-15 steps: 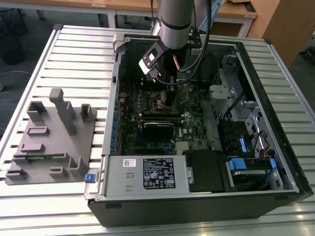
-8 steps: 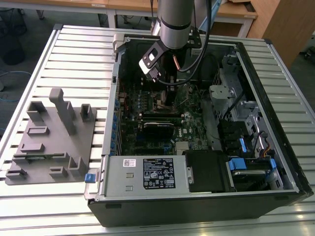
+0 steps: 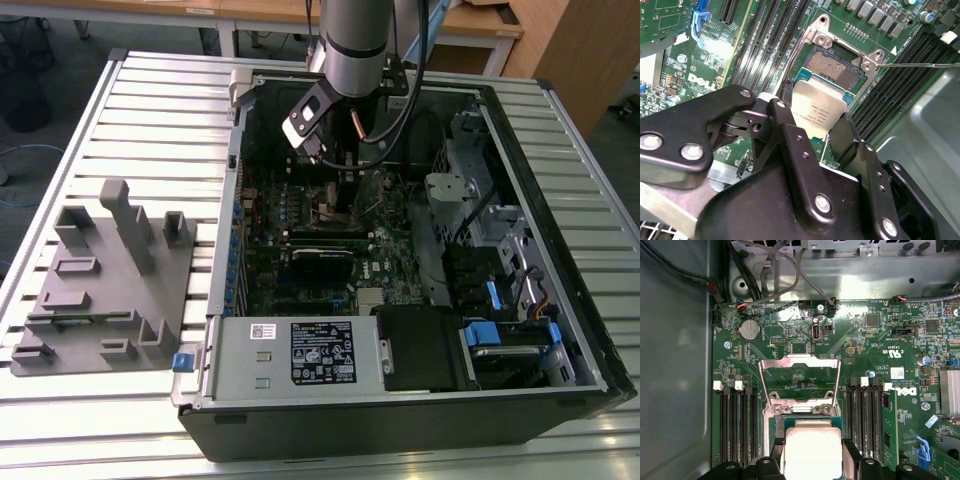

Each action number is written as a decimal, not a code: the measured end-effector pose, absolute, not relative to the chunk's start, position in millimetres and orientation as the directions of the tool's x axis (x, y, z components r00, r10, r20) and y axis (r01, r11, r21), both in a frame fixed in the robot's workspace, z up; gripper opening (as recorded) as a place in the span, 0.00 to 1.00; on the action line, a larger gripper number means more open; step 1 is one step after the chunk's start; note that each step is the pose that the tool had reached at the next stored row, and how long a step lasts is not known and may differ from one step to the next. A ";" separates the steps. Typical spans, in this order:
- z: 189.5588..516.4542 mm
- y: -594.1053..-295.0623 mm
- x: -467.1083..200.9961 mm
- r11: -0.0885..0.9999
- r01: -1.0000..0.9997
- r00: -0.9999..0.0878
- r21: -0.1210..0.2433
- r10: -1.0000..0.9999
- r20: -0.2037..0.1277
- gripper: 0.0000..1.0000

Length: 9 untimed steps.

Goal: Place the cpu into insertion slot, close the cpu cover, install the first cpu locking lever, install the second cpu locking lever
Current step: 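Place the cpu into insertion slot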

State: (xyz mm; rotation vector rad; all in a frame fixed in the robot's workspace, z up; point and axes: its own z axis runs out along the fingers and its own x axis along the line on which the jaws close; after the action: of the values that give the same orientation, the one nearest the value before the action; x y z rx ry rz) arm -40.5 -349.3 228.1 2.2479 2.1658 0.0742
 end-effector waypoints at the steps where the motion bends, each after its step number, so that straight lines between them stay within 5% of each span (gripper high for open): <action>1: 228.1 -349.3 -40.5 -0.038 0.998 0.037 0.047 0.999 0.021 0.54; 9: 227.5 -348.5 -41.2 -0.038 0.998 0.037 0.047 0.999 0.021 0.54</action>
State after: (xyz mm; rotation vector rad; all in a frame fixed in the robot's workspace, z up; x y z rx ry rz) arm -41.2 -348.5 227.5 2.2481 2.1656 0.0745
